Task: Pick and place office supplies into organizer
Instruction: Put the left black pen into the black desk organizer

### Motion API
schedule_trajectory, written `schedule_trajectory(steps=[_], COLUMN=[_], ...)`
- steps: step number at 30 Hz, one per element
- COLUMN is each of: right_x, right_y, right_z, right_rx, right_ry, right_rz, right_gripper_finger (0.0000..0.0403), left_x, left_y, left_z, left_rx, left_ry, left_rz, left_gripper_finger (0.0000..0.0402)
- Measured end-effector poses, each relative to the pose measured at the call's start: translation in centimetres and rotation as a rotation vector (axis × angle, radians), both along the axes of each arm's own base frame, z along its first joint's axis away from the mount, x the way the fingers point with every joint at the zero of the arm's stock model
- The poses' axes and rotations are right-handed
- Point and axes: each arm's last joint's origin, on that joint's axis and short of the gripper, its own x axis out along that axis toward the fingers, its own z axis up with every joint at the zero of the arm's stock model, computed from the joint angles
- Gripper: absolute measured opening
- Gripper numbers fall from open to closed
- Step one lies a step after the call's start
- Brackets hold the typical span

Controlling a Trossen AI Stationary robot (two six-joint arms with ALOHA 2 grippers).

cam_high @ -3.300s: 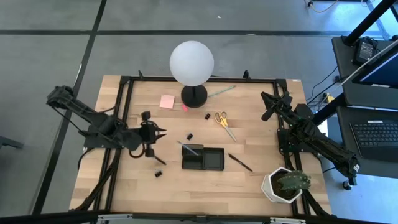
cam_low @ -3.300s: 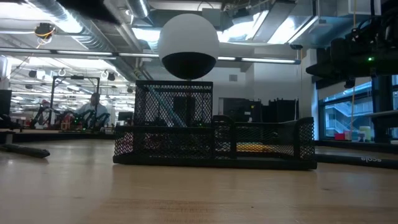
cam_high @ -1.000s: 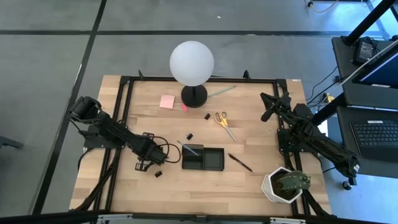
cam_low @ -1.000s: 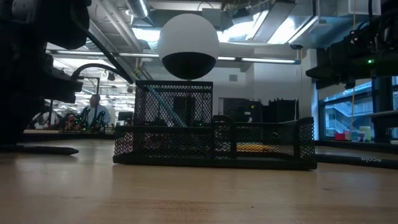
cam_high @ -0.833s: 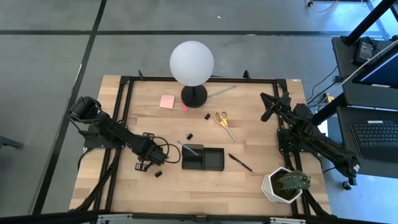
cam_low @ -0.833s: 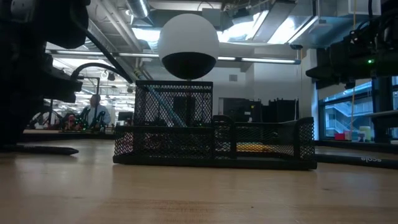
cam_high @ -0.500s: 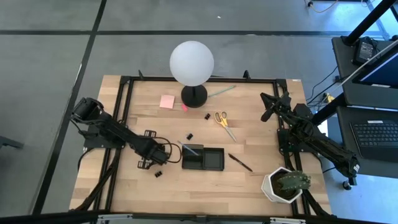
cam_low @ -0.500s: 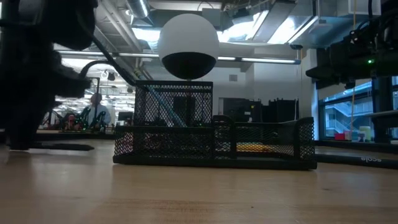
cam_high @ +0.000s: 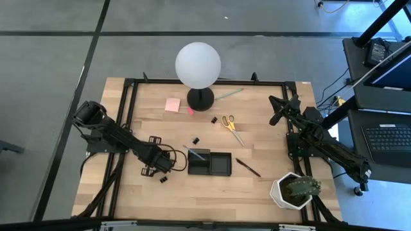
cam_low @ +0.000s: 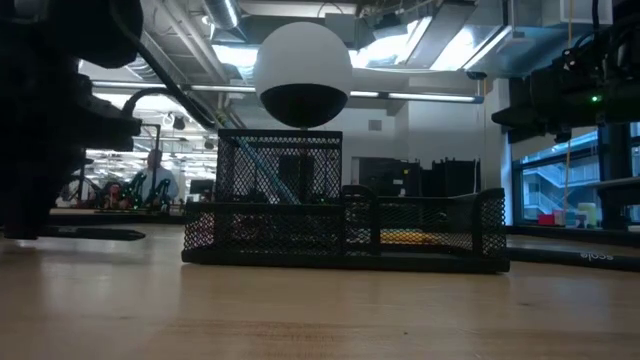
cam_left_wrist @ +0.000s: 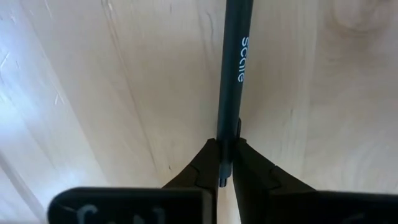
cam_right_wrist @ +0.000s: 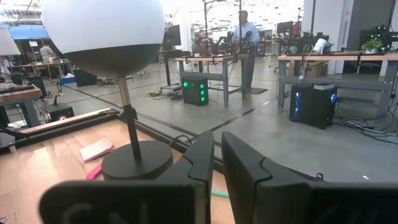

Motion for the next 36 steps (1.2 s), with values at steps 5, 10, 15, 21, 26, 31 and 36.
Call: schedule_trajectory(steps=[5,10,15,21,26,31,36], right_x=[0.0,0.0,0.0,0.0,0.0,0.0,0.0], right_y=[0.0,0.0,0.0,0.0,0.0,0.0,0.0], right_z=[0.0,0.0,0.0,0.0,0.0,0.0,0.0], right_rx=[0.001,0.002,0.001,0.000,-0.001,-0.001,-0.001], right_ry=[-0.001,-0.003,-0.004,-0.006,-0.006,-0.006,-0.006], right_rz=[0.000,0.000,0.000,0.000,0.000,0.000,0.000], right_gripper_finger=[0.0037,0.0037,0.0037,0.0037,0.0037,0.0037,0.0037], left_x=[-0.3,-0.3,-0.3,-1.3,-1.3,-0.6,0.3], left_y=[0.0,0.1,0.3,1.0,1.5,1.7,1.8], left_z=[0.6,3.0,6.4,10.1,11.8,12.2,12.6], left_rx=[0.004,0.011,0.068,0.183,0.327,0.500,0.700], left_ry=[-0.005,-0.065,-0.144,-0.060,-0.100,-0.185,-0.278], left_rz=[0.030,0.054,0.044,0.079,0.014,-0.133,-0.291], left_gripper_finger=[0.0022,0.0022,0.0022,0.0022,0.0022,0.0022,0.0022])
